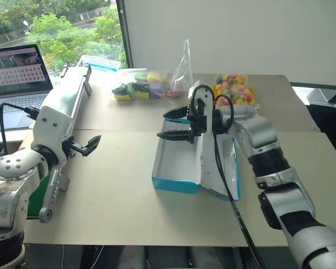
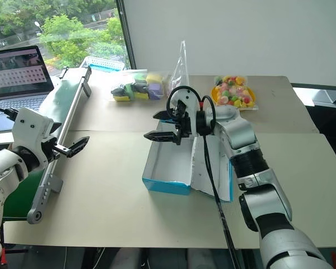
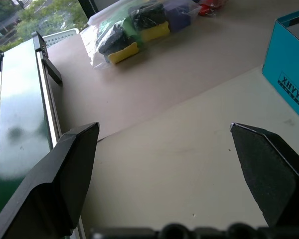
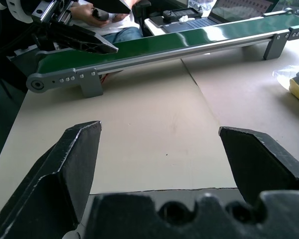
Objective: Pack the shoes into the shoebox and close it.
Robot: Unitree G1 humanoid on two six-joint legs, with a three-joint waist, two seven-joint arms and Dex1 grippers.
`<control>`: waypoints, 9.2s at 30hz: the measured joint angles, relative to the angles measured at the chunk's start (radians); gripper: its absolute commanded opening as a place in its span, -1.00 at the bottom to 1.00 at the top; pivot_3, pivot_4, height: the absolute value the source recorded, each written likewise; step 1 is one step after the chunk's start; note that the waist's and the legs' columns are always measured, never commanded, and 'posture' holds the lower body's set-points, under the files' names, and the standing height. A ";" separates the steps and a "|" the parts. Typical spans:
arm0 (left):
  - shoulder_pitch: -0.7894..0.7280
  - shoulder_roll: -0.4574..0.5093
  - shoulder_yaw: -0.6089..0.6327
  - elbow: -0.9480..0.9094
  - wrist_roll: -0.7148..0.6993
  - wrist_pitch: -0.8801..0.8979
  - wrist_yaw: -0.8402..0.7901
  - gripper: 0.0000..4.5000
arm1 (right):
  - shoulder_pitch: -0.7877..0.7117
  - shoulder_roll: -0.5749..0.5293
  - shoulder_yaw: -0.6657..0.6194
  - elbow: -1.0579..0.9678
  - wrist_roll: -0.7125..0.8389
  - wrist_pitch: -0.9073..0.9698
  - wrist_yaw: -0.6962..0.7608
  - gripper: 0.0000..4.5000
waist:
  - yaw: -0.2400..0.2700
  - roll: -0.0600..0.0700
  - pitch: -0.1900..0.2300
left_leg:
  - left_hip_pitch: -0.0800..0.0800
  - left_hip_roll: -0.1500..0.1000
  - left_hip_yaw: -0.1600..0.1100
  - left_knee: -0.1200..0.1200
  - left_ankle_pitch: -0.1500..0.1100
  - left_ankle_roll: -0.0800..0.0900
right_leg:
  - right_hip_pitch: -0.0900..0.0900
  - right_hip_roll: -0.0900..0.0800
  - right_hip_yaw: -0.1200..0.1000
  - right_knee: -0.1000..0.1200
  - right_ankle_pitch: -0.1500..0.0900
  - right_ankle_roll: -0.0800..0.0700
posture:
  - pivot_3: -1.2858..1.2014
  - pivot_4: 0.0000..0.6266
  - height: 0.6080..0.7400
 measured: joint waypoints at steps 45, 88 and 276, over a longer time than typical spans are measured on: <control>0.157 -0.207 0.258 0.238 0.151 -0.268 0.239 1.00 | 0.092 0.200 -0.084 0.061 -0.108 -0.055 -0.252 0.99 | -0.018 -0.001 -0.001 | 0.001 0.001 0.001 -0.001 0.000 -0.001 | -0.001 -0.001 0.000 0.002 0.001 -0.001 | 0.03 -0.52 1.00; -0.314 0.125 0.001 1.265 0.215 -0.636 -0.133 1.00 | 0.199 0.106 -0.010 -0.243 -0.068 0.086 -0.187 0.99 | -0.018 -0.004 -0.001 | 0.001 0.001 0.000 0.000 0.000 -0.001 | -0.003 0.000 -0.002 0.007 0.001 -0.001 | 0.03 -0.52 1.00; -0.347 -0.188 -0.227 0.228 -0.054 -0.012 0.108 0.13 | -0.039 0.034 -0.116 -0.329 -0.105 0.550 -0.720 0.96 | -0.004 -0.002 0.003 | -0.006 0.000 -0.003 0.005 0.002 -0.001 | -0.005 0.001 -0.003 0.005 0.000 -0.002 | 0.03 -0.52 1.00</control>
